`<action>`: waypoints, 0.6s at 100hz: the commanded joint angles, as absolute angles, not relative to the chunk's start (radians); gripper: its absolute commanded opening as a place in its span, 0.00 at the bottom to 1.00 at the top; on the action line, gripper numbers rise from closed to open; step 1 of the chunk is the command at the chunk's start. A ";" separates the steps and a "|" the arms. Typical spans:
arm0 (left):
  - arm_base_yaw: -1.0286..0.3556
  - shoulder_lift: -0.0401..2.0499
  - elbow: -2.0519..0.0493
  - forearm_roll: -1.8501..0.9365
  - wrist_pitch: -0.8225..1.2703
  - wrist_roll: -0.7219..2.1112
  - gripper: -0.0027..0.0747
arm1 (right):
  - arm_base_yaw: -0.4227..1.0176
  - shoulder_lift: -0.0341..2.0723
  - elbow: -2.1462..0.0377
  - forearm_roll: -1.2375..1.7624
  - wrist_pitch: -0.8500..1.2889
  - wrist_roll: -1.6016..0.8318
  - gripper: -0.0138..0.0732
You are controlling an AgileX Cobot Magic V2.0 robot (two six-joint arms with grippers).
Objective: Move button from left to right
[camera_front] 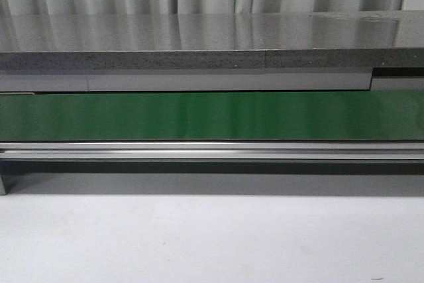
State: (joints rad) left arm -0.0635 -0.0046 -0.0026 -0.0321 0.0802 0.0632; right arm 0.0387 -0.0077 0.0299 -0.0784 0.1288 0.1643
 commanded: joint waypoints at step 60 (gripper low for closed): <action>-0.060 -0.041 0.009 -0.035 -0.029 0.054 0.04 | 0.037 -0.025 0.030 -0.076 0.045 0.160 0.08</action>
State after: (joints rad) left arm -0.0635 -0.0046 -0.0026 -0.0321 0.0555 0.0632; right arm 0.0387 -0.0077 0.0299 -0.0784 0.1288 0.1643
